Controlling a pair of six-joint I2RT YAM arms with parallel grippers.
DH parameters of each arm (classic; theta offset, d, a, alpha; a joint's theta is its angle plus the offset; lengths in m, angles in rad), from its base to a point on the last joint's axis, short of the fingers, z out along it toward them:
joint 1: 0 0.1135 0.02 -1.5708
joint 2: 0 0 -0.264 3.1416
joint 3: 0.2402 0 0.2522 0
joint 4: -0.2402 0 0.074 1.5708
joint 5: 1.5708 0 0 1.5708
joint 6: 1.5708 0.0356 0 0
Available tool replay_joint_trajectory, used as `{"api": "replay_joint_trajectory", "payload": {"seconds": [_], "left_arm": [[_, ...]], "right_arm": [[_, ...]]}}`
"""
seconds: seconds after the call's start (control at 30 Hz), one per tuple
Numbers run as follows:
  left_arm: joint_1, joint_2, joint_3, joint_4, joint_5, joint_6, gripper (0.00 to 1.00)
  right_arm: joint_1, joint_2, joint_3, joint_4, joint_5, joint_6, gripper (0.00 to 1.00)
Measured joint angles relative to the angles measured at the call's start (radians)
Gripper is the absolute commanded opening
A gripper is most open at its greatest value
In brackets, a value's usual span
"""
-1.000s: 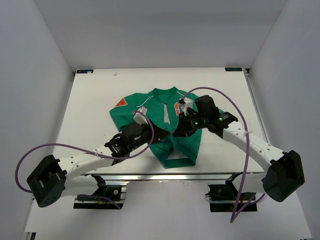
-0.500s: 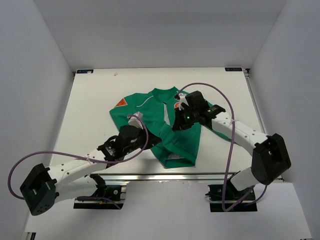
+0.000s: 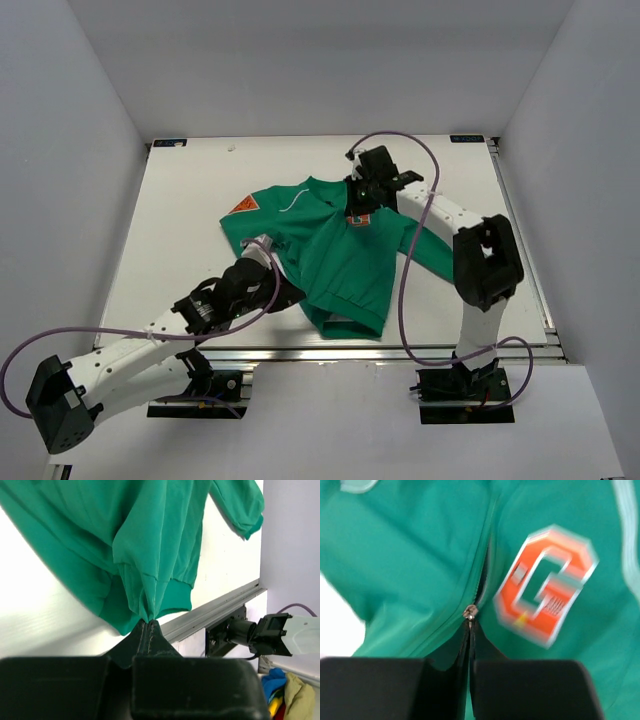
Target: Zip up the jacket
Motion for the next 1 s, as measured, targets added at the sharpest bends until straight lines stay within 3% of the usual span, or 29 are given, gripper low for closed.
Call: {"api": "replay_joint_trajectory", "payload": {"seconds": [0.3,0.6,0.63,0.67,0.7,0.73,0.77,0.87,1.0], "left_arm": [[0.003,-0.074,-0.024,-0.096,-0.003,-0.037,0.00],[0.022,-0.075,-0.026,-0.075,-0.077,-0.065,0.00],[0.022,-0.075,-0.026,-0.081,-0.079,-0.068,0.06],[0.022,-0.075,-0.026,-0.089,-0.079,-0.068,0.38],[0.021,-0.074,-0.024,-0.101,-0.076,-0.063,0.57],[0.018,-0.073,-0.013,-0.149,-0.045,-0.058,0.75],[0.008,-0.072,-0.008,-0.189,-0.017,-0.051,0.98],[-0.012,-0.039,0.058,-0.317,-0.003,-0.038,0.98],[-0.012,0.015,0.242,-0.444,-0.081,-0.016,0.98]], "right_arm": [[-0.133,0.274,0.328,0.039,0.051,-0.031,0.00],[-0.145,0.502,0.645,-0.071,-0.060,-0.058,0.00],[-0.144,0.503,0.648,-0.070,-0.074,-0.065,0.00],[-0.145,0.501,0.646,-0.069,-0.090,-0.073,0.12],[-0.146,0.492,0.633,-0.056,-0.110,-0.082,0.60],[-0.150,0.478,0.607,-0.001,-0.094,-0.094,0.89],[-0.164,0.460,0.580,0.056,-0.094,-0.104,0.89],[-0.222,0.340,0.435,0.159,-0.107,-0.121,0.89],[-0.286,0.146,0.336,0.164,-0.102,-0.113,0.89]]}}
